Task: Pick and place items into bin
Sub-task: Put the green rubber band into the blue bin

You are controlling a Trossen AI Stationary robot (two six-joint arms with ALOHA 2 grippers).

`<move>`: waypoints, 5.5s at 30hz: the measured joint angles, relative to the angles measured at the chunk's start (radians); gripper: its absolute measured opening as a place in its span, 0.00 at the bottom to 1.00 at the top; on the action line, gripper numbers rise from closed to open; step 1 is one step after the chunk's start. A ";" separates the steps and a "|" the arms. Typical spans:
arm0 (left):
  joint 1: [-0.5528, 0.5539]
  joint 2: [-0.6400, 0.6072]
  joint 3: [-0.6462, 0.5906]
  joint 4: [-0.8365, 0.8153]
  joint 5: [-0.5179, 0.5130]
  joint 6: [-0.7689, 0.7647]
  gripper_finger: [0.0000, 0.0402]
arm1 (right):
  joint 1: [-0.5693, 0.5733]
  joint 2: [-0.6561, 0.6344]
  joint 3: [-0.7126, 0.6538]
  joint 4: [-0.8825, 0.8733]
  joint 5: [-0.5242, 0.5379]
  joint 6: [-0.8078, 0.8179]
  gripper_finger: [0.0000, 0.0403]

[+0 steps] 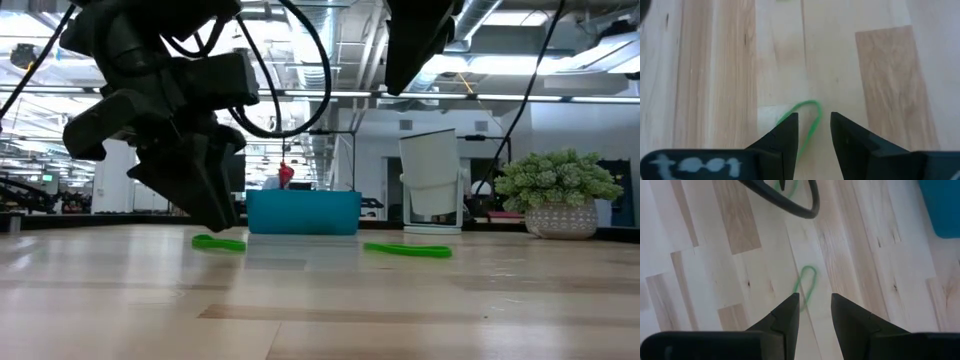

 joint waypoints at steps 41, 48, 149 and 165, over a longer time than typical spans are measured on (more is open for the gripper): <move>0.030 -0.002 -0.092 0.090 0.044 0.052 0.02 | 0.002 0.000 0.000 0.030 0.000 0.000 0.27; 0.029 -0.025 -0.045 0.069 -0.014 0.182 0.00 | 0.002 0.000 0.000 0.030 0.000 0.000 0.27; 0.450 -0.341 0.413 -0.542 0.050 0.382 0.32 | 0.025 0.001 -0.451 0.437 0.038 0.315 0.27; 0.190 -0.362 0.293 -0.673 -0.215 0.164 0.32 | 0.031 0.085 -0.445 0.464 0.044 0.314 0.27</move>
